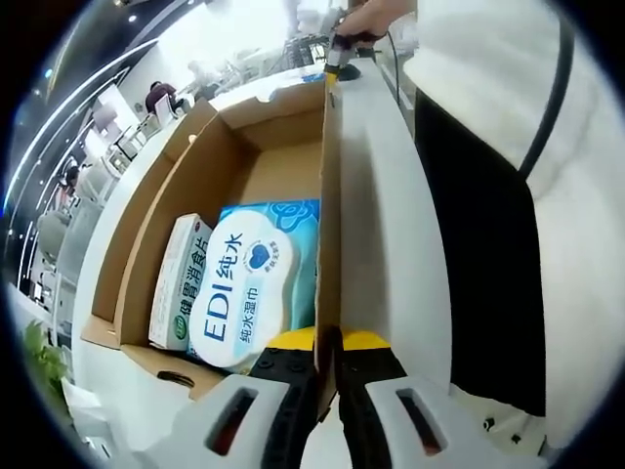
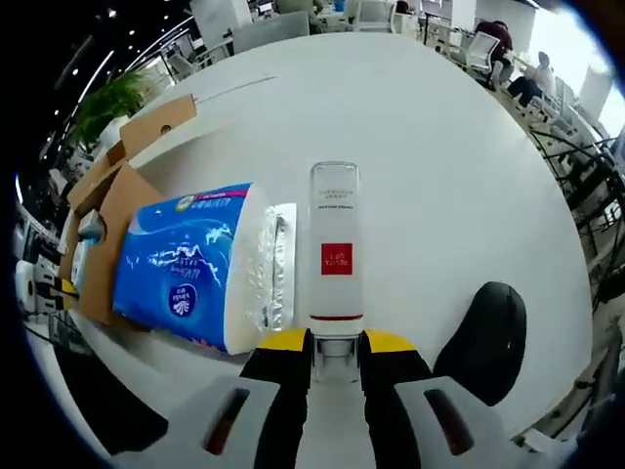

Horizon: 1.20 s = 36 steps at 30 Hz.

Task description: Operate the shoe box by opening the lid, removing the specified soft item, and placing it in the target area until the item is outside and the box remains undamaged.

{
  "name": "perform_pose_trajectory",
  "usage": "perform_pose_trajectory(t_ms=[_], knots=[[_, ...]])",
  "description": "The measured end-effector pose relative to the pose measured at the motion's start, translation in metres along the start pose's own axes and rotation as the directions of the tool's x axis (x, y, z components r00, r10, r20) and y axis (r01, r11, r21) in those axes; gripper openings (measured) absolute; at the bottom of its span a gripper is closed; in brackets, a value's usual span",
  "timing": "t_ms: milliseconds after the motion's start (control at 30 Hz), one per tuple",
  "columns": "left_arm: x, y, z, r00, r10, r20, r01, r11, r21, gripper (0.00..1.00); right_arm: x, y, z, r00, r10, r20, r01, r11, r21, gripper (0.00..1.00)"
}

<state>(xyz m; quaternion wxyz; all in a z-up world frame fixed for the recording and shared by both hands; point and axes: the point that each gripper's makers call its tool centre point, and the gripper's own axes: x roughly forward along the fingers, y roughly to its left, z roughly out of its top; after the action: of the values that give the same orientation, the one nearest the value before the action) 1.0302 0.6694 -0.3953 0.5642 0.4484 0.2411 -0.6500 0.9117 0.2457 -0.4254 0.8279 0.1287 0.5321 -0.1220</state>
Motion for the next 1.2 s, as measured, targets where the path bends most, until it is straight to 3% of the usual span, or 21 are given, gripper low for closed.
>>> perform_pose_trajectory(t_ms=[133, 333, 567, 767, 900, 1000, 1200], knots=[[0.0, 0.0, 0.001, 1.0, 0.003, -0.002, -0.003, 1.0, -0.005, 0.05, 0.012, -0.007, 0.004, 1.0, -0.004, 0.008, 0.004, 0.999, -0.032, 0.18], [0.0, 0.001, 0.002, 1.0, 0.008, -0.004, -0.008, 1.0, -0.012, 0.05, 0.01, -0.009, 0.003, 1.0, -0.008, 0.012, 0.008, 1.0, -0.016, 0.18], [-0.001, 0.001, 0.004, 1.0, 0.006, -0.004, -0.006, 1.0, -0.012, 0.05, 0.009, -0.007, 0.001, 1.0, -0.026, 0.008, 0.027, 0.992, -0.125, 0.18], [-0.002, 0.001, 0.005, 1.0, 0.007, -0.003, -0.007, 1.0, -0.012, 0.05, 0.009, -0.011, 0.001, 0.999, -0.036, 0.0, 0.036, 0.992, -0.12, 0.19], [-0.001, 0.0, 0.003, 1.0, 0.009, -0.003, -0.009, 1.0, -0.014, 0.05, 0.011, -0.007, 0.0, 1.0, -0.002, 0.003, 0.002, 0.996, -0.091, 0.19], [-0.001, 0.0, 0.003, 1.0, 0.007, -0.003, -0.007, 1.0, -0.013, 0.05, 0.007, 0.002, 0.002, 0.999, 0.026, 0.03, -0.024, 0.996, -0.084, 0.27], [-0.002, 0.0, 0.005, 1.0, 0.01, -0.004, -0.01, 1.0, -0.012, 0.06, 0.004, -0.001, -0.005, 0.999, -0.012, 0.049, 0.017, 0.994, -0.104, 0.29]])
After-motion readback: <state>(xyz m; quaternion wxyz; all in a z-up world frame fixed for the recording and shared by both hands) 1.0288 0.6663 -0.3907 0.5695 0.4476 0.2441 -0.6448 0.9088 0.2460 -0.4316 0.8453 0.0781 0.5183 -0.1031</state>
